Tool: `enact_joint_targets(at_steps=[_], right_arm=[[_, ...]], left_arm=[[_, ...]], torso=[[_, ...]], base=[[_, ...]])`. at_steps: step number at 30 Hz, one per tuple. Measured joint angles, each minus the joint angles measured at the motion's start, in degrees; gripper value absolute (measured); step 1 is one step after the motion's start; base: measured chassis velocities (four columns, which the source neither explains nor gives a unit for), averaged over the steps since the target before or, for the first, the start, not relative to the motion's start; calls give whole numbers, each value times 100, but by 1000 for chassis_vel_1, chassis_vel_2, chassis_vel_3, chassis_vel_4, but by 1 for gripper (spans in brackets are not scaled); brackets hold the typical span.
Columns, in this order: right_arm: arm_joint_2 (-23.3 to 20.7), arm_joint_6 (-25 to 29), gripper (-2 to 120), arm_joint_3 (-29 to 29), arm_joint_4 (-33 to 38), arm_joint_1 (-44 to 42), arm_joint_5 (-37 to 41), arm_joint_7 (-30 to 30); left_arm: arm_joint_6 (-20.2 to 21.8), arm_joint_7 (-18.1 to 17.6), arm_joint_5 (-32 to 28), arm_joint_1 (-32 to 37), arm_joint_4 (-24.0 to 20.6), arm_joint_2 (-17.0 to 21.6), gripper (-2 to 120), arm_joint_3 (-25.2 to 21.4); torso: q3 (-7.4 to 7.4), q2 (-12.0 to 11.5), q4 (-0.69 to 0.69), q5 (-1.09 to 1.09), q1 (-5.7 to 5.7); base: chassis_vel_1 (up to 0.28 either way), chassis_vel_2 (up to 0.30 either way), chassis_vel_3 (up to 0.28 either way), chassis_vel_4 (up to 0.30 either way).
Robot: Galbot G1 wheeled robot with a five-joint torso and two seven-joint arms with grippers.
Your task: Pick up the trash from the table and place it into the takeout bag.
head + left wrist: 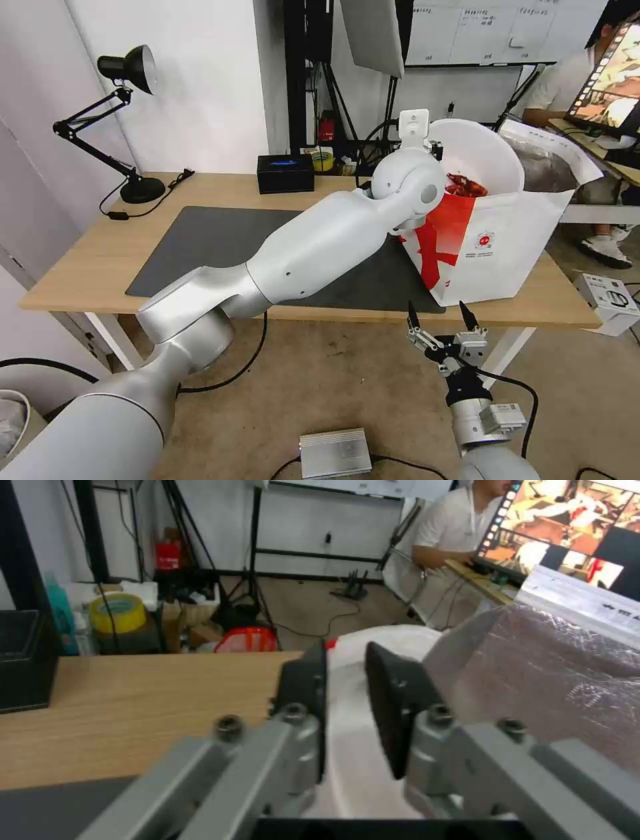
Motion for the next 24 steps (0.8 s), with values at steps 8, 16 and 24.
enact_joint_targets(at_steps=[8, 16, 24], right_arm=[[0, 0, 100, 0, 0, 0, 0, -1], [0, 0, 100, 0, 0, 0, 0, 0], [0, 0, 100, 0, 0, 0, 0, -1]], left_arm=[[5, 35, -29, 45, -53, 3, 54, -8], [8, 359, 284, 247, -145, 20, 82, -154], [-65, 1308, 1832, 590, -131, 195, 99, -349]], torso=[[0, 0, 0, 0, 0], [0, 0, 0, 0, 0], [1, 0, -2, 0, 0]], base=[[0, 0, 0, 0], [0, 0, 0, 0], [0, 0, 0, 0]])
